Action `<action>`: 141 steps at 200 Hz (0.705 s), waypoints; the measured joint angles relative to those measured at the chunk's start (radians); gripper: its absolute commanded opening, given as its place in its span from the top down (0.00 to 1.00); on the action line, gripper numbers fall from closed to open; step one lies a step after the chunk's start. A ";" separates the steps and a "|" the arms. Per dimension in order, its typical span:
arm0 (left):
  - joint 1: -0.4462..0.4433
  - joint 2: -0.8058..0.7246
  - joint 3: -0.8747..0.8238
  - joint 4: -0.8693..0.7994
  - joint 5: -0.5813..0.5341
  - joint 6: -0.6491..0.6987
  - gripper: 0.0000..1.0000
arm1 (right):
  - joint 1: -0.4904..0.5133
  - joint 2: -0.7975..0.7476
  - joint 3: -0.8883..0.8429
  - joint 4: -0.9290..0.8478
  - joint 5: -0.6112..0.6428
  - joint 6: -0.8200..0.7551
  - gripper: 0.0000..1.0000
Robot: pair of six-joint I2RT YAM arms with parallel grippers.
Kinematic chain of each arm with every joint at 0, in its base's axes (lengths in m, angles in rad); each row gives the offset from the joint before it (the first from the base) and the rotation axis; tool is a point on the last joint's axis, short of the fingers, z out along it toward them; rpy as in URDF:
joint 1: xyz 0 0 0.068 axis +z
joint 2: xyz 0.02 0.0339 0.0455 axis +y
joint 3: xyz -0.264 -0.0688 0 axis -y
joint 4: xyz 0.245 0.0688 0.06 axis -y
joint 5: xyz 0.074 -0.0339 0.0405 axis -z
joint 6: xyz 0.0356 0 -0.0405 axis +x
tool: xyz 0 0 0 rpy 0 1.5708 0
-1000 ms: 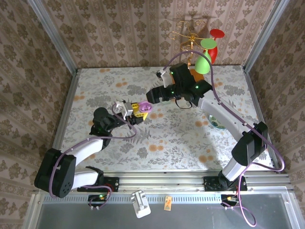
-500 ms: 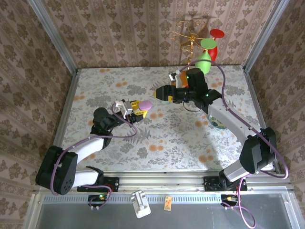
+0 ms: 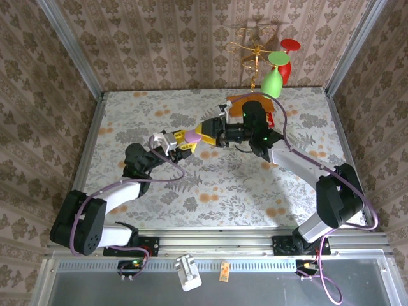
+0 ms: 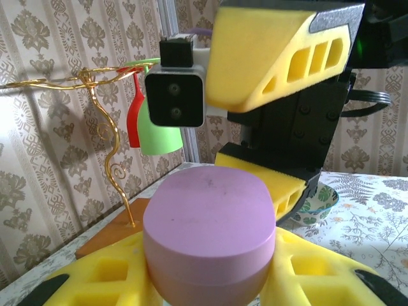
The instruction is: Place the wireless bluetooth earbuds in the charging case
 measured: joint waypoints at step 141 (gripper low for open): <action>-0.002 -0.014 -0.004 -0.029 -0.034 0.004 0.30 | -0.027 0.027 -0.032 0.039 0.001 0.030 0.76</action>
